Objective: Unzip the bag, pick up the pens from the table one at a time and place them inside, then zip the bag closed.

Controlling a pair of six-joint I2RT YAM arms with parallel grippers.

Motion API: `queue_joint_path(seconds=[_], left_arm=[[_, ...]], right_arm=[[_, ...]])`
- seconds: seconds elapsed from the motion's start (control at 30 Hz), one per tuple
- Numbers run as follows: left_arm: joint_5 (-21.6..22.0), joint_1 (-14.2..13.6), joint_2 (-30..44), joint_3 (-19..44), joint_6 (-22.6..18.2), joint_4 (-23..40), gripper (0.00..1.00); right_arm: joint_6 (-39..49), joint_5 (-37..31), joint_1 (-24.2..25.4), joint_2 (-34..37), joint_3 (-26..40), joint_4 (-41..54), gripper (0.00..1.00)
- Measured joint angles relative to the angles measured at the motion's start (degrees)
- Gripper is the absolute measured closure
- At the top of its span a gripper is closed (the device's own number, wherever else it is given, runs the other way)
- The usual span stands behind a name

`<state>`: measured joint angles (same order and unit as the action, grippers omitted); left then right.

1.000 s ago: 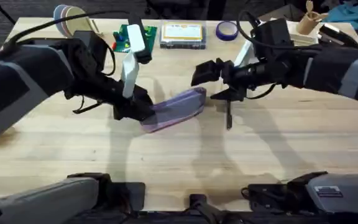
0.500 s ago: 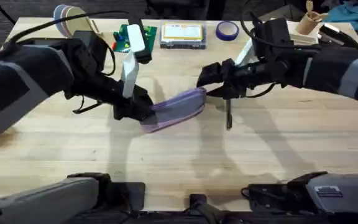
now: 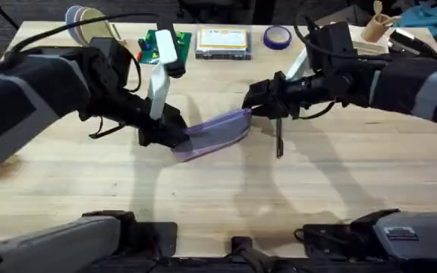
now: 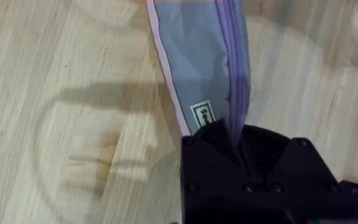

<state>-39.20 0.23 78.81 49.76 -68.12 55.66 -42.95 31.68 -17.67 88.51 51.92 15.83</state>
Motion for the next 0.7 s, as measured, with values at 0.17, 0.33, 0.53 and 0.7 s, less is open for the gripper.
queue_joint_path(seconds=[0.17,0.33,0.53,0.7], left_arm=[[-0.02,0.0,0.0,0.0,0.0,0.0,0.958],[-0.04,0.0,0.0,0.0,0.0,0.04,0.959],[-0.2,0.0,0.0,0.0,0.0,0.56,0.959],[-0.74,0.0,0.0,0.0,0.0,0.75,0.959]], right_arm=[[-0.45,0.02,-0.04,0.0,0.0,-0.61,0.95],[-0.2,0.35,0.32,0.0,0.0,-1.27,0.965],[5.59,0.7,0.33,-0.66,0.76,-0.95,0.968],[11.36,0.63,0.31,-3.19,0.79,-0.46,0.968]])
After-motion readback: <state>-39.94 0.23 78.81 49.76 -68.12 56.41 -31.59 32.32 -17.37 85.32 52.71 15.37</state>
